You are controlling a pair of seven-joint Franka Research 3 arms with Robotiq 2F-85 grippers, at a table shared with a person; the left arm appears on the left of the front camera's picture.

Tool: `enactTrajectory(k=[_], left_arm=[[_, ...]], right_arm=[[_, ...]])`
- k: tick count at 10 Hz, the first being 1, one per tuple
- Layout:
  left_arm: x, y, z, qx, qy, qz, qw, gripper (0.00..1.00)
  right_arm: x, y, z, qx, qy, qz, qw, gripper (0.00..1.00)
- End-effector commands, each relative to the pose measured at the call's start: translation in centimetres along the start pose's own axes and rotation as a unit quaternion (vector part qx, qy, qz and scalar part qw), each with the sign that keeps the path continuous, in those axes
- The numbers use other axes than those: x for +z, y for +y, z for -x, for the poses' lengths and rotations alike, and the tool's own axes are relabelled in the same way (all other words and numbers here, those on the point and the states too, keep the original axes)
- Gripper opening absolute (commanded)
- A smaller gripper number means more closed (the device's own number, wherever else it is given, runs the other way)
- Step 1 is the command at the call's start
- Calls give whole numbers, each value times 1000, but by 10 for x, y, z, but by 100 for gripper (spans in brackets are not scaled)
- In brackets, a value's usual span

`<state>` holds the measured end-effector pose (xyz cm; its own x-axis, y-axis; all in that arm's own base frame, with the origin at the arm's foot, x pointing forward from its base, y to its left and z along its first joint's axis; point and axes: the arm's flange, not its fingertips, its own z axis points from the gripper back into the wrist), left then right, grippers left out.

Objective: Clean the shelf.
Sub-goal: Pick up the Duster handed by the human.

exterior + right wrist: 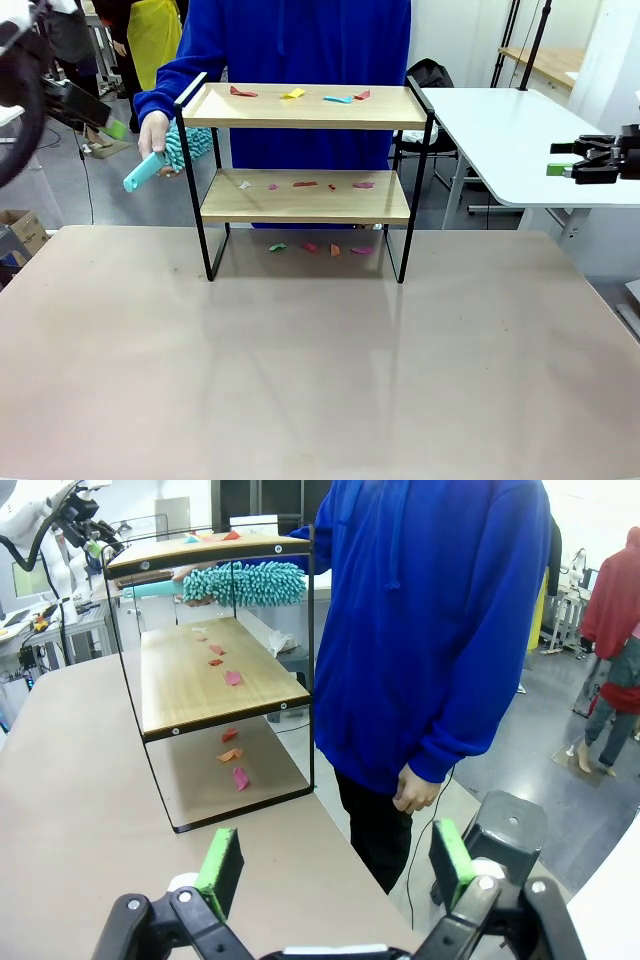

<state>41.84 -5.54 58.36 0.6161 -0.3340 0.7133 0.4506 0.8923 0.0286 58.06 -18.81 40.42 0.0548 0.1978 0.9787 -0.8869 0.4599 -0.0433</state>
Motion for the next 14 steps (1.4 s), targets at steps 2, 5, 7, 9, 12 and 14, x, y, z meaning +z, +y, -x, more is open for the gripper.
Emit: enactTrajectory(k=[2,5,7,9,12,14], left_arm=[[-32,-19,9,41,14,-45,998,100],[-67,-29,15,60,25,-76,995,100],[-85,-26,16,70,36,-89,993,100],[-94,-23,15,74,47,-94,992,100],[-99,-18,13,83,44,-99,991,42],[-103,-14,12,85,54,-92,991,40]], right_arm=[[-1,1,-3,2,-2,0,1000,100],[-1,1,-3,2,-2,0,1000,100],[-1,1,-3,2,-2,0,1000,100],[-1,1,-3,2,-2,0,1000,100],[-1,1,-3,2,-2,0,1000,100],[-1,1,-3,2,-2,0,1000,100]])
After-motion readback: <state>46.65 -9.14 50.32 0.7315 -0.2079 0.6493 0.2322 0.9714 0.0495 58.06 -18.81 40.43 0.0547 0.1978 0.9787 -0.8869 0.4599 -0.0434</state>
